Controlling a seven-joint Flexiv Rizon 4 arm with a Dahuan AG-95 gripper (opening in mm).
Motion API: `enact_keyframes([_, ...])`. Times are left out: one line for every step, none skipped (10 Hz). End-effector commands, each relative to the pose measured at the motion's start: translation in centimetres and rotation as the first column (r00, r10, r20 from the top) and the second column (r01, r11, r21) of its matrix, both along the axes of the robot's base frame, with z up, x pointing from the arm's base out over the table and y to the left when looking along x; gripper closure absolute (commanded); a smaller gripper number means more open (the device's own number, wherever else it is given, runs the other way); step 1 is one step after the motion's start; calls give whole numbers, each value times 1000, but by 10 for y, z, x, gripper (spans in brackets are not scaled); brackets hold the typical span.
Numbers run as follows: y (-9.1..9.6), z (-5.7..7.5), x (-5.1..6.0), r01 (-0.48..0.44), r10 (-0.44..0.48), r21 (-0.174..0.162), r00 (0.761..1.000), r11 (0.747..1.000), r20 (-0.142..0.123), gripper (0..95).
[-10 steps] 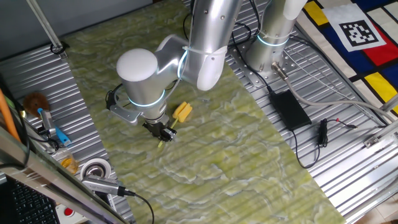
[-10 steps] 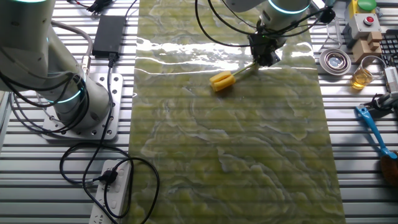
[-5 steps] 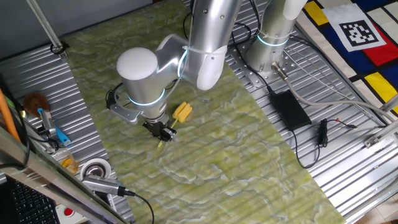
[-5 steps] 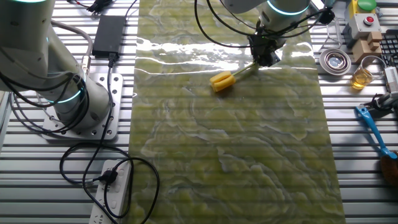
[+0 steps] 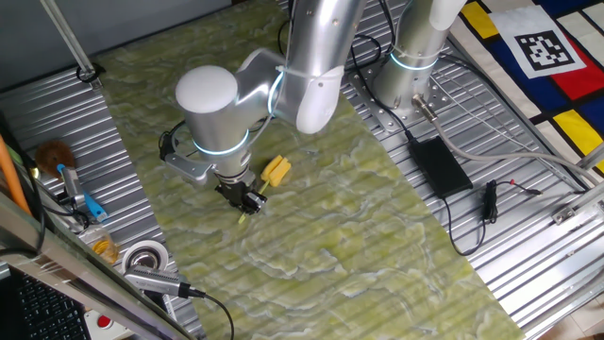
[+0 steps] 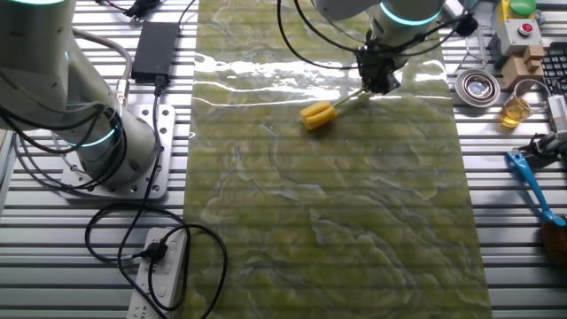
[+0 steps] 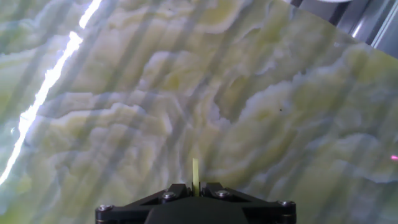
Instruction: Scrub the table with a brush
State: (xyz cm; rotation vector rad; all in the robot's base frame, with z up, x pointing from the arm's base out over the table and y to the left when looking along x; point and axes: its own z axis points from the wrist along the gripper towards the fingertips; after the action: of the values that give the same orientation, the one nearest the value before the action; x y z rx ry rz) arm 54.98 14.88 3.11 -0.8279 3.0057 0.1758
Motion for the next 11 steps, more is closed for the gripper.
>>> enact_keyframes([3, 13, 2, -14, 14, -5, 1000, 1000, 6, 950])
enact_keyframes([3, 19, 3, -13, 14, -7, 1000, 1000, 10, 950])
enact_keyframes([3, 19, 3, -14, 14, -7, 1000, 1000, 12, 950])
enact_keyframes([3, 19, 3, -15, 15, -6, 1000, 1000, 14, 950])
enact_keyframes([3, 19, 3, -13, 13, -3, 1000, 1000, 16, 950])
enact_keyframes([4, 19, 2, -12, 12, -2, 1000, 1000, 17, 950])
enact_keyframes([4, 17, 2, -2, 2, 2, 1000, 1000, 16, 950])
enact_keyframes([7, 14, 2, 6, -6, 4, 1000, 1000, 16, 950])
enact_keyframes([13, 10, 1, 33, -33, 9, 999, 999, 14, 950])
enact_keyframes([17, 8, 0, 46, -46, 9, 999, 999, 15, 950])
enact_keyframes([21, 5, -1, 55, -55, 6, 998, 998, 18, 950])
